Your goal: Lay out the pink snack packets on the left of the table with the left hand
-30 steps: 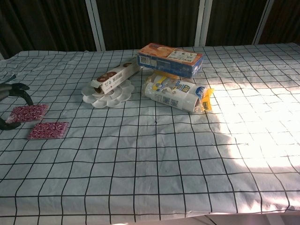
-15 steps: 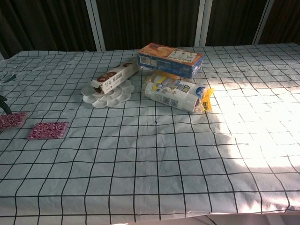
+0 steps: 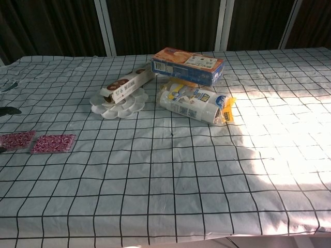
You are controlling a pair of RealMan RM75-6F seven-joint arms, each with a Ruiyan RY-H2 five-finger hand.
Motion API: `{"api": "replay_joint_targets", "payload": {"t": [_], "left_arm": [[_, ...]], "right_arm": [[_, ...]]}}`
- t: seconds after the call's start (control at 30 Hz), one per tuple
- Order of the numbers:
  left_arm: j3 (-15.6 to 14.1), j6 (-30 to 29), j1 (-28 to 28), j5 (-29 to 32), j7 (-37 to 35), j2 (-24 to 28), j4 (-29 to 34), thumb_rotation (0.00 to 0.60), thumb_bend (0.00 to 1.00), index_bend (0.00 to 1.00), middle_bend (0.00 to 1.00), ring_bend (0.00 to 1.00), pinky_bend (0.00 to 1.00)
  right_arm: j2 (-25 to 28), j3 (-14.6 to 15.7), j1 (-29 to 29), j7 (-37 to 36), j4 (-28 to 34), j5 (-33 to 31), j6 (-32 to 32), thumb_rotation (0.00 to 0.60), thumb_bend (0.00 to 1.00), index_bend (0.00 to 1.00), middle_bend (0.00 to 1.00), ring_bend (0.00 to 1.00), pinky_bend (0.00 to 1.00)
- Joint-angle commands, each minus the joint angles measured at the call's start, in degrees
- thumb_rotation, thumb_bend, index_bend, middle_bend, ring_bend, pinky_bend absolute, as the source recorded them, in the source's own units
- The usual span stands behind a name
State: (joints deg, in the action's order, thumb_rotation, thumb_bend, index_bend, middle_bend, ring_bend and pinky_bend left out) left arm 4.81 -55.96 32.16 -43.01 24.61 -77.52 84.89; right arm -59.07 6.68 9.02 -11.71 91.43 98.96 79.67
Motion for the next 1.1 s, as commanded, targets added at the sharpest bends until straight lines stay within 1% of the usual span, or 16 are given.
{"api": "replay_joint_targets", "payload": {"t": [0.03, 0.1, 0.17, 0.27, 0.43, 0.57, 0.87, 1.0, 1.1], "left_arm": [[-0.34, -1.68, -0.41, -4.97, -0.87, 1.97, 4.80, 0.600, 0.32, 0.06, 0.00, 0.00, 0.00], [-0.93, -2.25, -0.13, -6.77, 0.36, 1.89, 6.30, 0.600, 0.33, 0.09, 0.00, 0.00, 0.00], [-1.33, -2.37, 0.40, -7.03, 2.15, 1.37, 7.11, 0.600, 0.33, 0.09, 0.00, 0.00, 0.00], [-1.43, -1.88, 1.75, -5.90, 5.16, -0.02, 7.48, 0.600, 0.33, 0.09, 0.00, 0.00, 0.00], [-0.95, -0.68, 4.03, -2.42, 8.81, -2.61, 5.45, 0.600, 0.33, 0.10, 0.00, 0.00, 0.00], [-1.57, -1.34, 4.86, -0.12, 11.88, -4.02, 4.57, 0.600, 0.33, 0.12, 0.00, 0.00, 0.00], [-2.13, -1.64, 5.23, 0.44, 12.49, -5.05, 4.20, 0.600, 0.33, 0.19, 0.00, 0.00, 0.00], [-1.88, -1.09, 5.51, 1.05, 11.99, -5.72, 2.84, 0.600, 0.33, 0.22, 0.00, 0.00, 0.00], [-1.82, -0.97, 5.62, 1.38, 11.82, -6.12, 1.93, 0.600, 0.32, 0.26, 0.00, 0.00, 0.00]], "right_arm": [[0.08, 0.00, 0.02, -0.14, -0.02, 0.11, 0.05, 0.600, 0.24, 0.00, 0.00, 0.00, 0.00], [0.13, 0.21, -0.15, -0.15, 0.04, 0.33, 0.19, 0.600, 0.24, 0.00, 0.00, 0.00, 0.00], [0.15, 0.24, -0.15, -0.24, 0.03, 0.39, 0.20, 0.600, 0.24, 0.00, 0.00, 0.00, 0.00], [0.22, 0.28, -0.26, -0.36, 0.04, 0.41, 0.33, 0.600, 0.24, 0.00, 0.00, 0.00, 0.00], [0.66, 0.42, -0.44, -0.61, 0.39, 0.05, 0.14, 0.600, 0.24, 0.00, 0.00, 0.00, 0.00], [0.86, 0.53, -0.73, -0.89, 0.27, 0.31, 0.65, 0.600, 0.24, 0.00, 0.00, 0.00, 0.00], [0.81, 0.62, -0.84, -0.82, 0.21, 0.55, 0.63, 0.600, 0.24, 0.00, 0.00, 0.00, 0.00], [0.78, 0.36, -0.44, -0.92, 0.15, 0.24, -0.01, 0.600, 0.24, 0.00, 0.00, 0.00, 0.00], [0.78, 0.09, -0.09, -1.03, 0.11, -0.07, -0.51, 0.600, 0.24, 0.00, 0.00, 0.00, 0.00]]}}
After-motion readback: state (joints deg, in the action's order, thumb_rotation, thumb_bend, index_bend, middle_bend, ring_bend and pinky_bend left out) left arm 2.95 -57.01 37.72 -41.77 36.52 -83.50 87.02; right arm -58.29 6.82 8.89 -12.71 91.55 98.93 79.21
